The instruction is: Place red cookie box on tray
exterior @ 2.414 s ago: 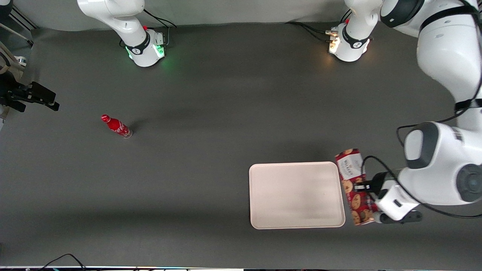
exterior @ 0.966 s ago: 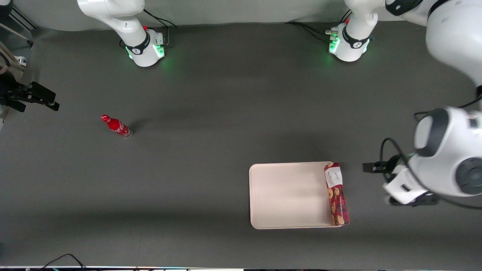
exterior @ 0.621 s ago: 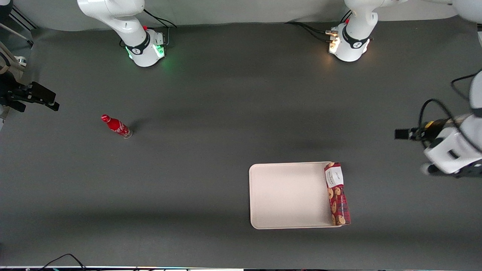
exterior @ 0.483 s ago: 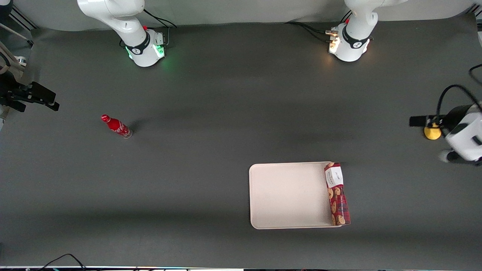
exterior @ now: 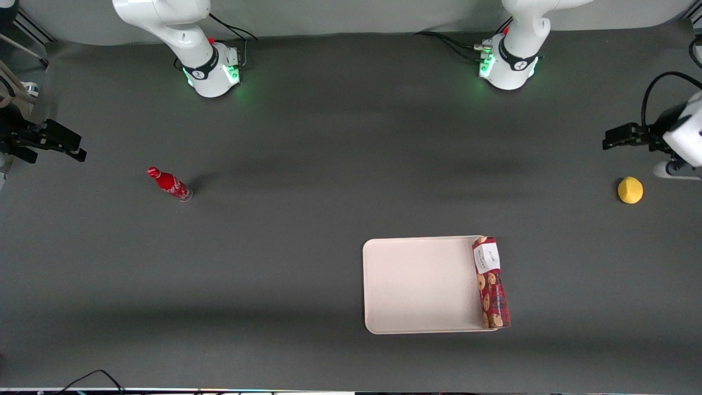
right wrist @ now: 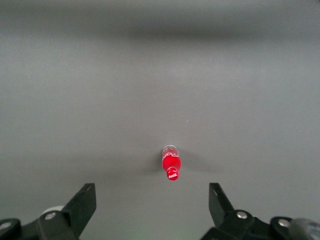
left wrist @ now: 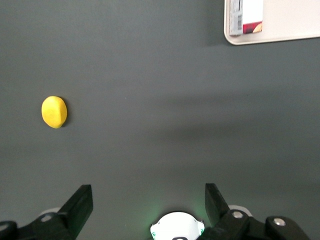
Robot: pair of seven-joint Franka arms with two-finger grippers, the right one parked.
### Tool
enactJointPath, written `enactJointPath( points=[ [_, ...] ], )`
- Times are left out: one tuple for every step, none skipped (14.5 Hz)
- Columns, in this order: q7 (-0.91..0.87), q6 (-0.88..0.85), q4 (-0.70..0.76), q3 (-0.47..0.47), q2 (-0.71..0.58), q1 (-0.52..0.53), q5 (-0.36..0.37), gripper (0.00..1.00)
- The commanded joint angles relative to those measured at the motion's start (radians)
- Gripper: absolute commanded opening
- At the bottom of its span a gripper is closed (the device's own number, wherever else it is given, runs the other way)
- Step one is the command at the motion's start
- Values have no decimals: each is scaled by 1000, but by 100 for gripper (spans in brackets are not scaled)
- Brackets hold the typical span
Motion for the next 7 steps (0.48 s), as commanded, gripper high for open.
enactJointPath(
  points=[
    [9,54,-36,-9,-52,-21,17,100],
    [9,54,-10,-10,-32,-21,20,100],
    [6,51,13,-10,-15,-21,23,100],
    [0,39,25,-11,-7,-22,23,100],
    [-3,36,25,-13,-7,-22,23,100],
    [-6,34,25,-13,-7,-22,24,100],
    [-8,34,25,-13,-7,-24,24,100]
  ],
)
